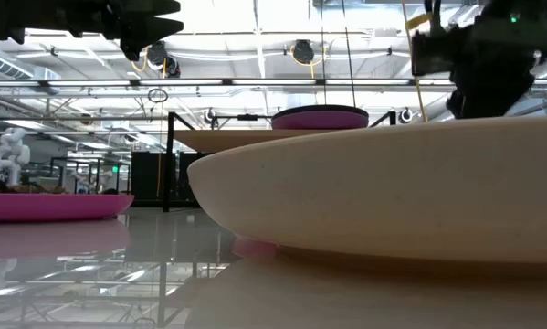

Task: Place and stack plates onto a shelf
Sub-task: Stack the light orange plate on top of the black plate on the shelf

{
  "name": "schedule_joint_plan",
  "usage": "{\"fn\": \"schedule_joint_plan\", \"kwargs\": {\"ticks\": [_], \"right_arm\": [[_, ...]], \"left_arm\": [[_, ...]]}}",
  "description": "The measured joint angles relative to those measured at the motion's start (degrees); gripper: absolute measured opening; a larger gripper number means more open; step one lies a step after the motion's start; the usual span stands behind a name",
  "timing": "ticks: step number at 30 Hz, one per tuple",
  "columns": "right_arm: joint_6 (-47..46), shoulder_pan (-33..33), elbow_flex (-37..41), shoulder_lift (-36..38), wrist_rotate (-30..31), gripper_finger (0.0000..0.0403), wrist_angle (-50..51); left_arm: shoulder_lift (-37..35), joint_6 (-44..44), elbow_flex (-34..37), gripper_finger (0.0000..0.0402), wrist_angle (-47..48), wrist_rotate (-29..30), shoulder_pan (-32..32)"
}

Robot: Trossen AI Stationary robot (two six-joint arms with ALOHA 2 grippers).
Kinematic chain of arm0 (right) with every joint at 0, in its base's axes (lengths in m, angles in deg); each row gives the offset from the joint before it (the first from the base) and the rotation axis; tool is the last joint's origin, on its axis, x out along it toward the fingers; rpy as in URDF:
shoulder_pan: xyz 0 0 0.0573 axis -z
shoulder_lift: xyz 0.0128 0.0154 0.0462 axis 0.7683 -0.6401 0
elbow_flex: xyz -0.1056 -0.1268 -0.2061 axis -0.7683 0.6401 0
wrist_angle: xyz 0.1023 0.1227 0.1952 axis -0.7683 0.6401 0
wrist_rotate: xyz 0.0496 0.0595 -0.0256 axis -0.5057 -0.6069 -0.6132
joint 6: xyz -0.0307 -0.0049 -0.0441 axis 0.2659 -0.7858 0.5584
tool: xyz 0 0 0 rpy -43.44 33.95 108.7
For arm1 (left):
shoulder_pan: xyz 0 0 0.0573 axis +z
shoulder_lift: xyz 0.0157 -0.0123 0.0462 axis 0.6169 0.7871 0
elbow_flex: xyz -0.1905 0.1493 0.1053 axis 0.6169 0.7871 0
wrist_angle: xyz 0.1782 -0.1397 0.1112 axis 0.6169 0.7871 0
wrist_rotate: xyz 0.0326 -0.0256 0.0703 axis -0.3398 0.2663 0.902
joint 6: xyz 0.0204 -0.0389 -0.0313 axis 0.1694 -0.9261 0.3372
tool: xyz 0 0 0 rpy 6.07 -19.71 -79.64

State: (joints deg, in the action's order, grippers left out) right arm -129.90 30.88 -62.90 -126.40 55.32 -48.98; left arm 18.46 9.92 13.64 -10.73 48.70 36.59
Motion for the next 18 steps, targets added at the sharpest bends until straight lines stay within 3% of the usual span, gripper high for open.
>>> {"fn": "schedule_joint_plan", "kwargs": {"ticks": [7,18], "right_arm": [[-2.8,-0.2,0.0,-5.6,0.0,0.0187,1.4],[-7.3,-0.3,0.0,-8.7,0.2,0.0187,2.8]], "left_arm": [[0.0,0.7,0.0,0.0209,0.2,0.0,-0.1],[0.0,0.5,0.0,0.0209,0.9,0.0,-0.1]]}}
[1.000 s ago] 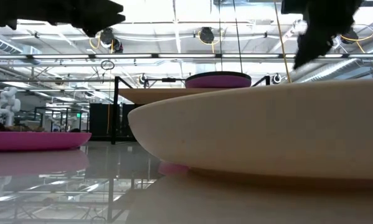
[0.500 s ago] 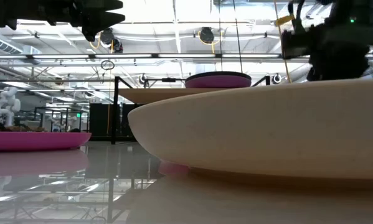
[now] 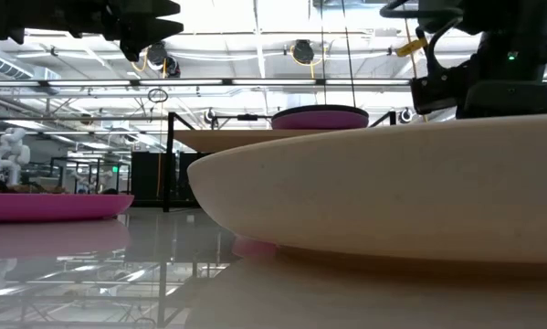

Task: Place and stack plates onto a shelf
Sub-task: Stack the light orange plate on top of the black plate on the shelf

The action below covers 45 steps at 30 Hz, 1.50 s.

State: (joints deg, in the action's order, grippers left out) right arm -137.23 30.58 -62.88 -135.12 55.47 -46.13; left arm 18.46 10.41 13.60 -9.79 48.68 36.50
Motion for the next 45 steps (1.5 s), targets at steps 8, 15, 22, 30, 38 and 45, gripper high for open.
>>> {"fn": "schedule_joint_plan", "kwargs": {"ticks": [8,15,22,30,38,45], "right_arm": [[-2.7,0.0,0.0,-0.1,0.2,0.0187,1.6],[-1.1,0.0,2.4,-0.1,-1.8,0.0187,-3.1],[-3.1,0.5,6.1,0.0,-1.5,0.0145,-5.1],[-2.8,0.4,5.0,0.6,-1.8,0.0013,-0.9],[-4.0,0.0,-1.7,2.8,-0.4,0.0002,12.2],[-7.7,-0.4,-10.1,7.3,8.4,0.0001,25.6]], "left_arm": [[0.0,1.2,0.0,0.0209,2.9,0.0,0.0],[0.0,2.2,0.0,0.0209,4.9,0.5,0.0],[0.0,2.5,0.0,0.0209,4.8,0.5,0.0],[0.0,4.3,0.0,0.0209,4.8,0.5,0.0],[0.0,6.9,0.0,0.0209,4.7,0.5,0.0],[0.0,7.4,0.0,0.0209,4.5,0.5,0.0]]}}
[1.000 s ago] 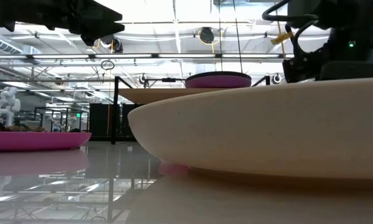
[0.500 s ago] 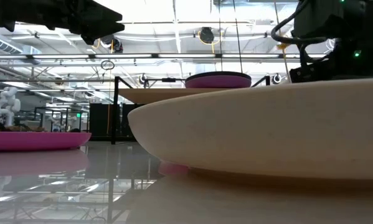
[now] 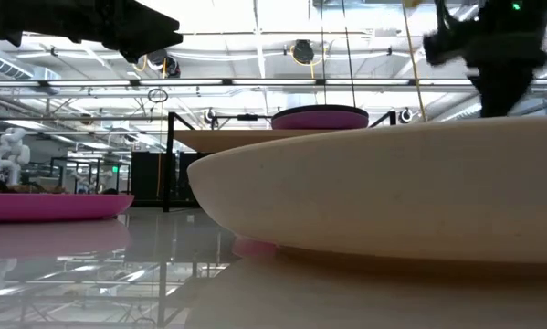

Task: Place and stack plates onto a shelf
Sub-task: Stack the light orange plate on top of the black plate on the shelf

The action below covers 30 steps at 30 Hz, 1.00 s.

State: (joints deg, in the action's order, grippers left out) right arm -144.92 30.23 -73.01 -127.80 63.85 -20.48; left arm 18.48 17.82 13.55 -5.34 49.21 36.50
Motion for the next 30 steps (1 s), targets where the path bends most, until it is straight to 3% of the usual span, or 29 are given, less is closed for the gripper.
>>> {"fn": "schedule_joint_plan", "kwargs": {"ticks": [4,8,14,24,30], "right_arm": [[-2.3,0.0,-4.8,1.9,9.2,0.0001,5.1],[-1.0,0.2,-8.2,3.2,19.7,0.0001,3.5],[12.7,2.9,-11.9,3.9,27.1,0.0,-9.2],[46.6,12.1,-13.3,3.8,27.6,0.0,-38.5],[56.7,20.1,-13.3,3.8,24.7,0.0,-45.8]], "left_arm": [[0.0,0.0,0.0,0.0209,-0.1,0.0,0.0],[0.0,-0.4,0.0,0.0209,-0.8,0.0,0.0],[0.0,-1.0,0.0,0.0209,-2.2,0.0,0.0],[0.0,-1.0,0.0,0.0209,-2.4,0.0,0.0],[0.0,-1.0,0.0,0.0209,-2.5,0.0,0.0]]}}
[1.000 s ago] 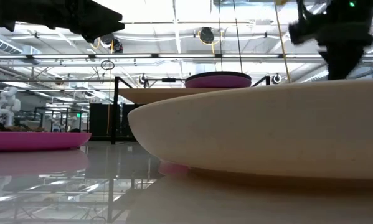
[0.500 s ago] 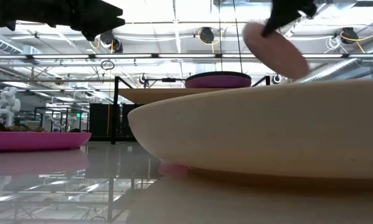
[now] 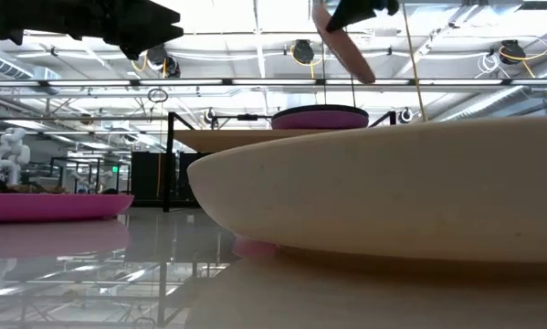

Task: Place and stack plates onto a shelf
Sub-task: Stack the light orange plate on top of the black plate on the shelf, then stack the right pink plate on top of the light orange plate on the shelf

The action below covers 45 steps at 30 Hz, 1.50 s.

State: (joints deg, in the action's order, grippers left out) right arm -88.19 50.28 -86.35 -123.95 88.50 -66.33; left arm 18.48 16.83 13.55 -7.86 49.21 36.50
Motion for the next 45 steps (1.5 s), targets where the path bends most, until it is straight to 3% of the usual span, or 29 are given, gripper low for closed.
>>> {"fn": "schedule_joint_plan", "kwargs": {"ticks": [7,13,23,29,33,45], "right_arm": [[3.1,11.2,-0.1,-3.9,-14.4,0.0,-0.9],[3.5,15.1,-0.7,-7.7,-22.4,0.0,0.5],[3.6,15.2,-0.8,-10.1,-22.9,0.0031,2.2],[2.9,15.2,-0.8,-9.5,-22.9,0.0069,3.1],[1.8,14.8,-0.8,-7.5,-23.1,0.0097,3.7],[-3.1,9.0,-0.7,3.4,-27.3,0.0138,7.7]], "left_arm": [[0.0,0.7,0.0,0.0209,-2.0,0.0,0.0],[0.0,1.0,0.0,0.0209,-2.2,0.0,0.0],[0.0,1.0,0.0,0.0209,-2.4,0.0,0.0],[0.0,-0.2,0.0,0.0209,-2.4,0.0,0.0],[0.0,-3.9,0.0,0.0209,-2.4,0.0,0.0],[0.0,2.1,0.0,0.0209,0.0,2.2,0.0]]}}
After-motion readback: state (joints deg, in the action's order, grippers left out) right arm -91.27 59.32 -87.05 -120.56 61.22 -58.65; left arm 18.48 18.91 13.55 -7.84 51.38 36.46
